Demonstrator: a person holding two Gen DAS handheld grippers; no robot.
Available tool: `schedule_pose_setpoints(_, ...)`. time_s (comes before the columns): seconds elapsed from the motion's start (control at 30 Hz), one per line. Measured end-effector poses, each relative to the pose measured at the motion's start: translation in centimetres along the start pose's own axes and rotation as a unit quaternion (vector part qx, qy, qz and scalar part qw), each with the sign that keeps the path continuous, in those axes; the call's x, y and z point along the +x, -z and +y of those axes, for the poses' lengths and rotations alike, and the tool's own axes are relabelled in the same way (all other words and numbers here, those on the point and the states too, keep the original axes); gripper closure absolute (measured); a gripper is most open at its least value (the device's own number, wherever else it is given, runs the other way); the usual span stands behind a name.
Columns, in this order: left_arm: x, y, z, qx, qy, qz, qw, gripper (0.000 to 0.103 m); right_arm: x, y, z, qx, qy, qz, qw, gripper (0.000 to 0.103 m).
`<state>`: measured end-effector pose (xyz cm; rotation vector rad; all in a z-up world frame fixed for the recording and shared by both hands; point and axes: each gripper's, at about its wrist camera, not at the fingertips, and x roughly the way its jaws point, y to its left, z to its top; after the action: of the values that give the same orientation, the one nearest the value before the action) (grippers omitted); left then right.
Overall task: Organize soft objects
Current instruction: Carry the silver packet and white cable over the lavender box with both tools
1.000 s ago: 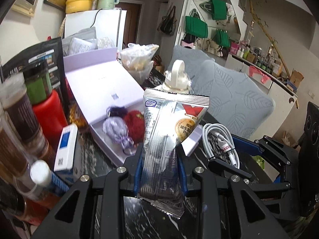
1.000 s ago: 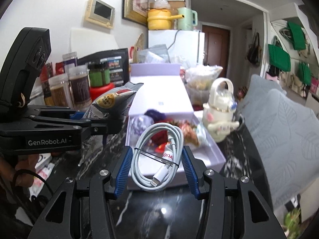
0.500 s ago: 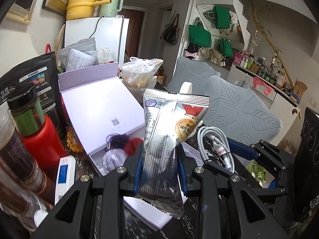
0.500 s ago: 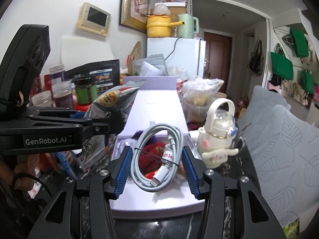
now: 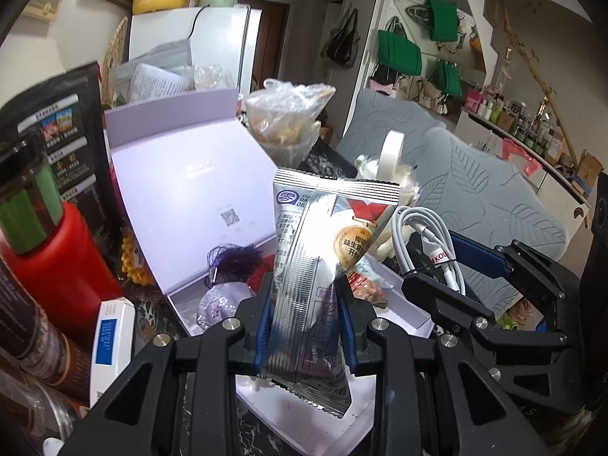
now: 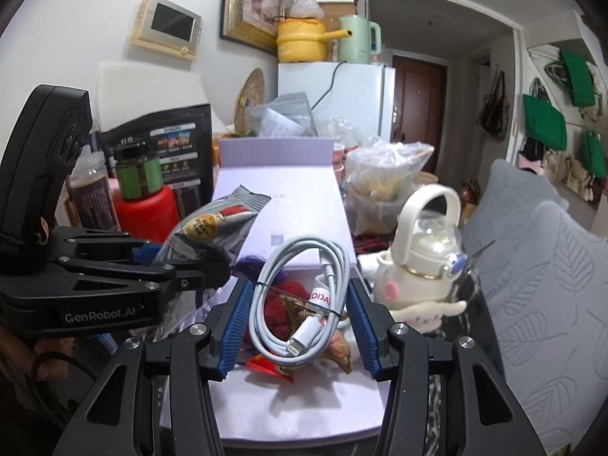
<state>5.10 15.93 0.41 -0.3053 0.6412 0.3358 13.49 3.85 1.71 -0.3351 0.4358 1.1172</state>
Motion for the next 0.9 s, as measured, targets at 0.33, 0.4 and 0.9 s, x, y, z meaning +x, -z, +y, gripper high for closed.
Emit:
schedule_pose_setpoints(0.33,3.6,1.7,0.2,-0.005,0.002,0.047,0.9989,0.073,2.7,2.4,-1.2,0.026,-0.010,0.032,0.999,0.053)
schedule_pose_setpoints(0.4,4.2,2.1,0.1,-0.006,0.002,0.055,0.9985,0.073,3.2,3.0,-1.4,0.036,-0.015,0.037,0.999,0.053)
schedule_pose_setpoints(0.9,8.2,4.7,0.6,-0.010,0.004,0.114,0.9934,0.073,5.7,5.4,-1.3,0.023,-0.015,0.071,0.997,0.053)
